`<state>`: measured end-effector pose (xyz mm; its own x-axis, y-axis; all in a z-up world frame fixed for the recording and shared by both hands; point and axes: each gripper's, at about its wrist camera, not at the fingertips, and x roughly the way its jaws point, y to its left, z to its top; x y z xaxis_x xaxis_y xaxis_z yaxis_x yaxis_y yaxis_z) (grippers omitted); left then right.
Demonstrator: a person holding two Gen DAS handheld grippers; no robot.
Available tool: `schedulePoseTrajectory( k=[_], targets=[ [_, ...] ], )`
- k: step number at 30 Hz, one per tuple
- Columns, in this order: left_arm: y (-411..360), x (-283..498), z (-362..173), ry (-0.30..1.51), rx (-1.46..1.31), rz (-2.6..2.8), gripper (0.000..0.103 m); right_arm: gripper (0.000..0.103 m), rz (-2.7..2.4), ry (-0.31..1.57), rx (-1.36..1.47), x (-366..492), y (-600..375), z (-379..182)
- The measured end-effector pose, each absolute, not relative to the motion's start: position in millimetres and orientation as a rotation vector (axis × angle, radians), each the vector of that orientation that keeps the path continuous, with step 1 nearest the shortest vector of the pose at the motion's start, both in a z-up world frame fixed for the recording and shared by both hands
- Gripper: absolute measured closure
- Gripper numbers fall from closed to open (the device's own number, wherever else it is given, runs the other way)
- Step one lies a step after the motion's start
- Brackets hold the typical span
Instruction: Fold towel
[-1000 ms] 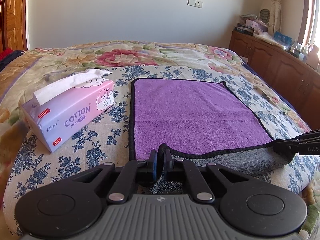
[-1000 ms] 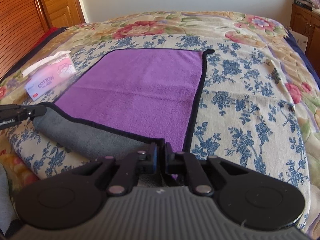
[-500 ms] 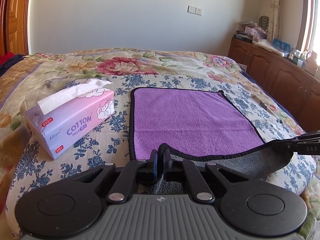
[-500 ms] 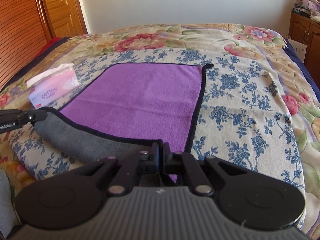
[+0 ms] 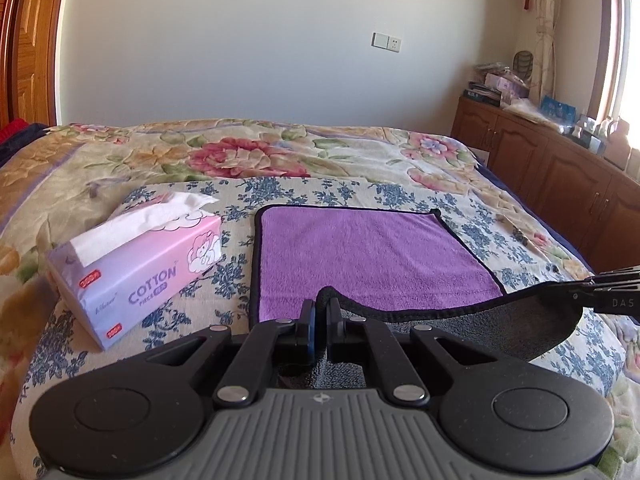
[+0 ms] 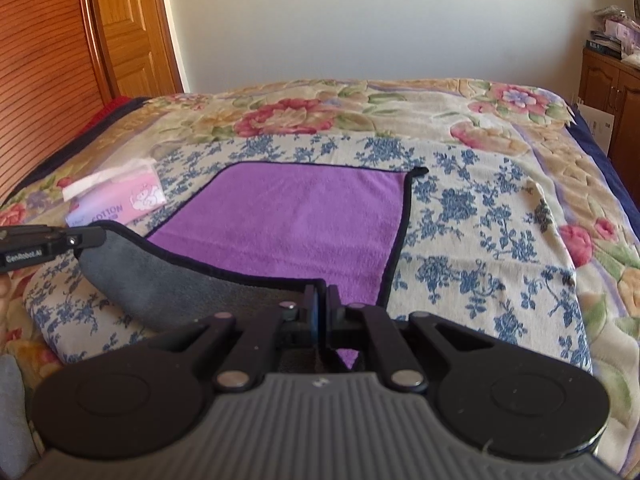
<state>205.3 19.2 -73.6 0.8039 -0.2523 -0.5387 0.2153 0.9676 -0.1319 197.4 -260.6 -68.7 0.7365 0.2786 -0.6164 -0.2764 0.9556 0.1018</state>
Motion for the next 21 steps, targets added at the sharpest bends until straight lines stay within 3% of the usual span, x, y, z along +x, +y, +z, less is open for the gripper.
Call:
schedulePoseTrajectory(
  k=[21],
  targets=[
    [8.7,221.5,-50.4,0.527,-0.034,-0.258,0.097,0.099,0.319,0.597,-0.053,213.5,-259.7,-49.5]
  ],
)
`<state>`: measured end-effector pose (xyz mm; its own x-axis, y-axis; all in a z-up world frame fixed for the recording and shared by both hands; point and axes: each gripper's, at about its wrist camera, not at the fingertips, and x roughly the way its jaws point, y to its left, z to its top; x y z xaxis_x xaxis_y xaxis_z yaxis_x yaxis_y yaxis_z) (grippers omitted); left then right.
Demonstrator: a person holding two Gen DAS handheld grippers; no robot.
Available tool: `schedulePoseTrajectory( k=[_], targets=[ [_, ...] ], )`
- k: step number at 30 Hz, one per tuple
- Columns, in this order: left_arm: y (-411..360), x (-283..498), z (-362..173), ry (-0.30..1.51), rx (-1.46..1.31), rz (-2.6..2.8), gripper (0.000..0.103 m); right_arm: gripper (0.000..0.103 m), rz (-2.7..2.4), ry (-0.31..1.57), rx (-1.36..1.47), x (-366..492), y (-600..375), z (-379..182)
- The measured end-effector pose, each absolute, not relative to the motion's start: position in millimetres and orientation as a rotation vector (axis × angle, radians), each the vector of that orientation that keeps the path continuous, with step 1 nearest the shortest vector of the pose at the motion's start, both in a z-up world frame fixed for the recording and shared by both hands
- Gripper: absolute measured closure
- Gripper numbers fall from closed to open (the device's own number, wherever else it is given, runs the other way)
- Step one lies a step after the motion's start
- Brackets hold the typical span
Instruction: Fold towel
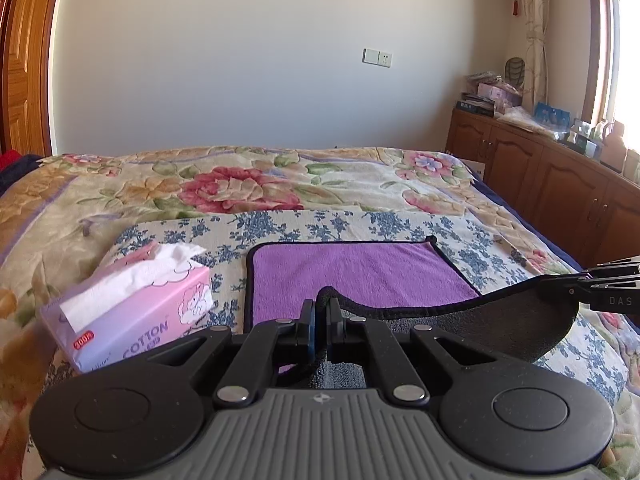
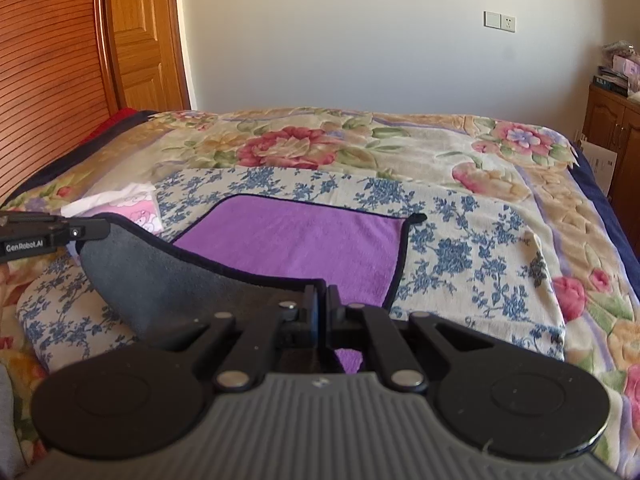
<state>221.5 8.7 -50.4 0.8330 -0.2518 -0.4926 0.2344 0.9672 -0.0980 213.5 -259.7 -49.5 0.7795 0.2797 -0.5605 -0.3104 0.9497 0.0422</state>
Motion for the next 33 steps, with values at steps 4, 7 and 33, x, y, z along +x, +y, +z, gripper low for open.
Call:
schedulePoseTrajectory(
  k=[4,7,33],
  targets=[
    [8.4,223.5,-47.2,0.518,-0.03,-0.257,0.097,0.099,0.319,0.586,-0.065,217.9,-259.1,-47.9],
    [6.9,225.1,-45.1,0.514,-0.025,-0.257,0.097,0.099,0.326,0.578,-0.069,220.9,-259.7,-46.5],
    [5.5,264.8,-36.5,0.487,-0.023,-0.249,0.097,0.099,0.325,0.534,-0.13,262.5,-259.2,-44.3]
  ],
)
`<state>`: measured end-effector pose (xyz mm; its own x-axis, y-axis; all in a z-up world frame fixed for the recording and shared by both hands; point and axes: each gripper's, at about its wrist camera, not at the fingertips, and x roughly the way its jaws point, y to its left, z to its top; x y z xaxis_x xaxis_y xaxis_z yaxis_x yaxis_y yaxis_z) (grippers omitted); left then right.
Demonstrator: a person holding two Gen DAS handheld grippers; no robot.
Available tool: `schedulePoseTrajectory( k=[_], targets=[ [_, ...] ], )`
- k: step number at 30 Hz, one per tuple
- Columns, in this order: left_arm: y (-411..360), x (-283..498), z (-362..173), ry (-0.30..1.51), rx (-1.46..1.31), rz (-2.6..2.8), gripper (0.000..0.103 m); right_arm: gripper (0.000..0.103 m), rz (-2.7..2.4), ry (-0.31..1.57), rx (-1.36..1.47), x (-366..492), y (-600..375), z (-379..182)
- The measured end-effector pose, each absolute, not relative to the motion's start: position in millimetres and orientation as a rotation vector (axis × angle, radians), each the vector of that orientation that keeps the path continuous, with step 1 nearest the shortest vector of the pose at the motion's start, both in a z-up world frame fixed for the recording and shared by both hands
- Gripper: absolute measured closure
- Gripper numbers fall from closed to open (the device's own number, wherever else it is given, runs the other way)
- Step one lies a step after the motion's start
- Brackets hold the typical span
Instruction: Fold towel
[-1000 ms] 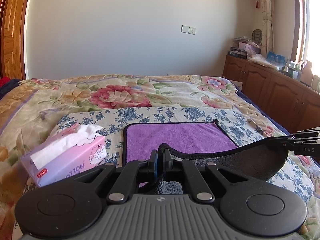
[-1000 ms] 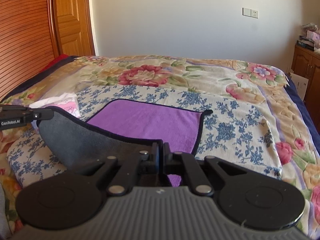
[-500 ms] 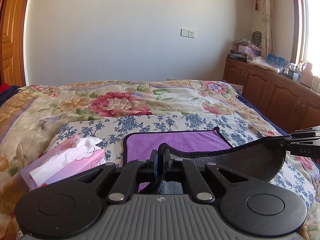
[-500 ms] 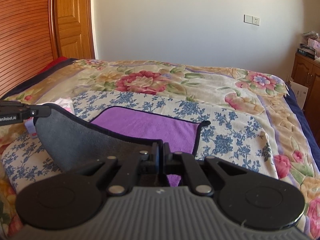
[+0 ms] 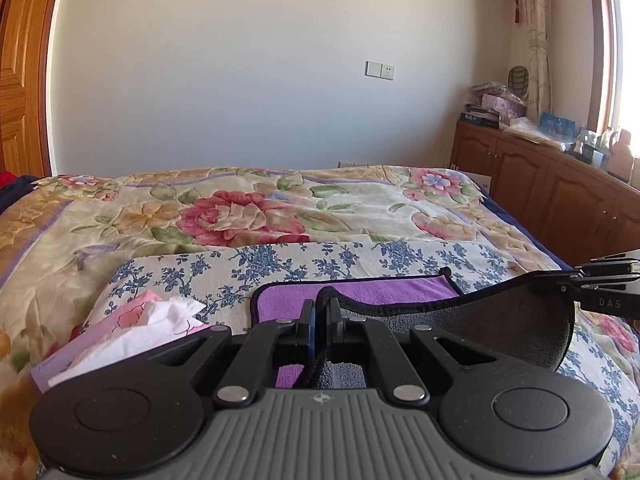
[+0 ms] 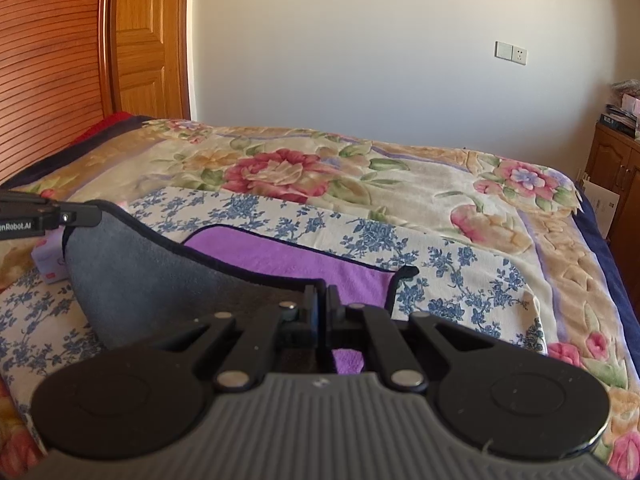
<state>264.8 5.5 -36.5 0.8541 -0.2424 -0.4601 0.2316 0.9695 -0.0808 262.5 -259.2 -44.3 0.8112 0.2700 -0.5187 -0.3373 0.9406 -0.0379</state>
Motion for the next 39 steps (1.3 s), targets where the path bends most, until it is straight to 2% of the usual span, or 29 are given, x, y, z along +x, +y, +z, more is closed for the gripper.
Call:
schedulePoseTrajectory(
  k=[39],
  targets=[
    [-15.6,326.6,-26.5,0.43,0.052,-0.227,0.097,0.099,0.262,0.431,-0.204,322.6,-260.4,-45.0]
  ],
)
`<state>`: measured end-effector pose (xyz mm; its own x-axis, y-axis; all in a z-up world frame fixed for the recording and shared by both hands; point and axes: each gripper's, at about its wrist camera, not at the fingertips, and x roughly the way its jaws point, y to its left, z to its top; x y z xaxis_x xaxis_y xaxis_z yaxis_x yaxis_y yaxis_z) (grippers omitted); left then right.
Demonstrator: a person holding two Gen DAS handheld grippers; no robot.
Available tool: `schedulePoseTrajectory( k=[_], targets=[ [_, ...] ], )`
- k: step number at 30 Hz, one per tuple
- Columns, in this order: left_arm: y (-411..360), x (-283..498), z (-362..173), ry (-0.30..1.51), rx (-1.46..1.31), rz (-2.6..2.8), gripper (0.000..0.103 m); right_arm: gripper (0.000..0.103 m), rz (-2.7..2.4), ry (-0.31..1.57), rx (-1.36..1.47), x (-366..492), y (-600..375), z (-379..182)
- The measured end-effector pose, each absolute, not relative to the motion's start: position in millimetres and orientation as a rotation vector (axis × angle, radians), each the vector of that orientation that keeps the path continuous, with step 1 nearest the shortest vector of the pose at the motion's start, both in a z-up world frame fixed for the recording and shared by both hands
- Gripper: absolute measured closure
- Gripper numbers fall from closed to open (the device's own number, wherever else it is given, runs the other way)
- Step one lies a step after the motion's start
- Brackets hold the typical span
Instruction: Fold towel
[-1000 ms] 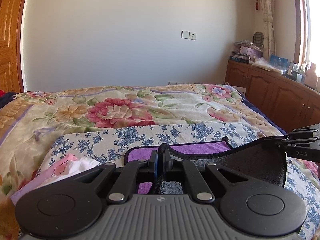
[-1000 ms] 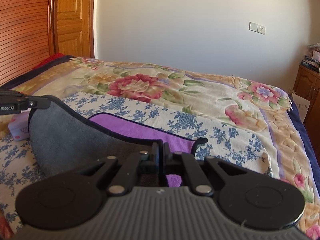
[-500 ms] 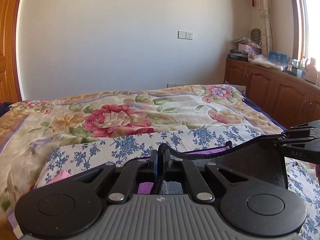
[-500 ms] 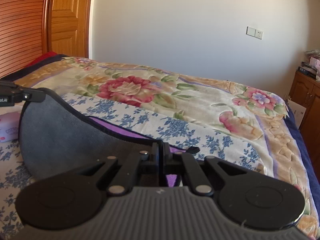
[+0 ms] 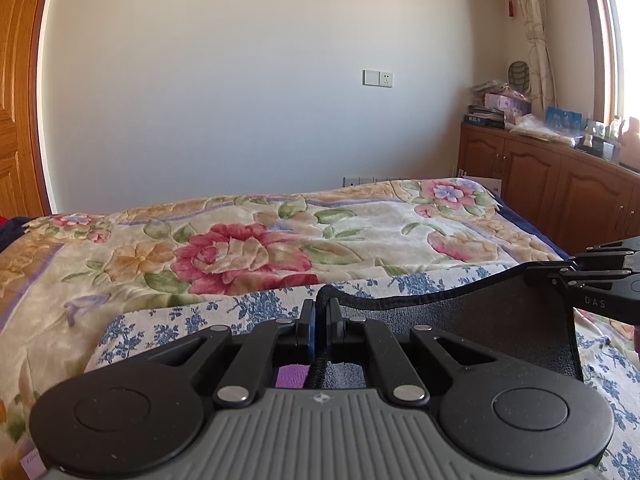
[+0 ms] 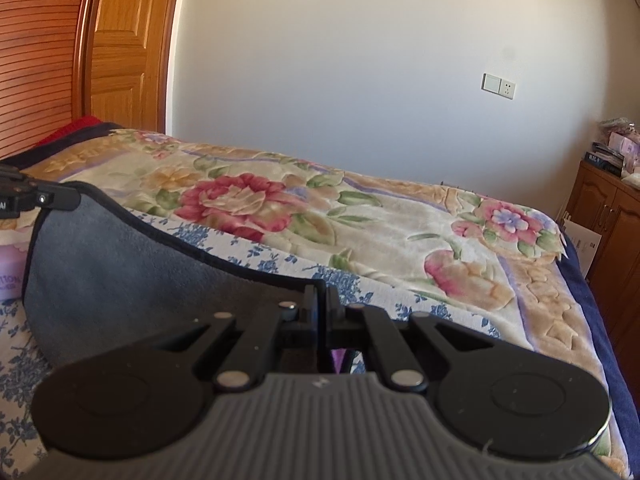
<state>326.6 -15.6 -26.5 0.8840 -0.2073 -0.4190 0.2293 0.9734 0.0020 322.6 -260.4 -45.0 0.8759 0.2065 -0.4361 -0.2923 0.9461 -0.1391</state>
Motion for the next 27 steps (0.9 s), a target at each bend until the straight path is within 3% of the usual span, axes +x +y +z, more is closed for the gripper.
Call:
schedulePoseTrajectory(
  k=[27],
  targets=[
    [-18.2,385.6,-65.8,0.46,0.08,-0.142,0.097,0.099,0.244,0.462,-0.305,371.0,-247.6,-85.0]
  ],
)
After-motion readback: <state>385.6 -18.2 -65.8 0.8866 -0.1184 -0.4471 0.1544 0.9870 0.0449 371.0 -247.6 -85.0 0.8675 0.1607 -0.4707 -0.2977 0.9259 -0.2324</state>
